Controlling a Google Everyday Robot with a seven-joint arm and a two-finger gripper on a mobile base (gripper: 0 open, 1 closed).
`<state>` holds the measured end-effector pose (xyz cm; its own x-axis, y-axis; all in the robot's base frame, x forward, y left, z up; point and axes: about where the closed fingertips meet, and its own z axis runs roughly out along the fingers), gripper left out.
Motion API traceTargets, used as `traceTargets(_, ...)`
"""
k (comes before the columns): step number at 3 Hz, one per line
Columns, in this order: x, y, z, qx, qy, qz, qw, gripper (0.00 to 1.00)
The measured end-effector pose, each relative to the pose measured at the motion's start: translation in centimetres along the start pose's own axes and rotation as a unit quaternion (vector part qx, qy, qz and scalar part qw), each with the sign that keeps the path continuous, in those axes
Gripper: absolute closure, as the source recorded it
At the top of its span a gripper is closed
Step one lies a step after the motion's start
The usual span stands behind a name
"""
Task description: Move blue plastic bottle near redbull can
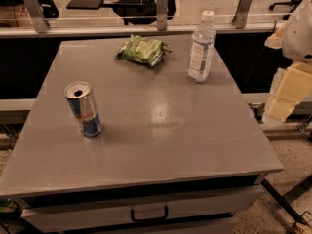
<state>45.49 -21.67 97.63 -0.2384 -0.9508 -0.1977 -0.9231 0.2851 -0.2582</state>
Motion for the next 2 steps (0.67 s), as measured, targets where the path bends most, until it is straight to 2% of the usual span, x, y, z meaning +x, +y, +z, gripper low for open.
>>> traceTargets(1,-0.9,-4.8,1.8,0.02,-0.032,0.03,0.9988,0.0)
traceTargets(2,-1.6,-8.2,2.6,0.031,-0.058,0.047,0.9967,0.0)
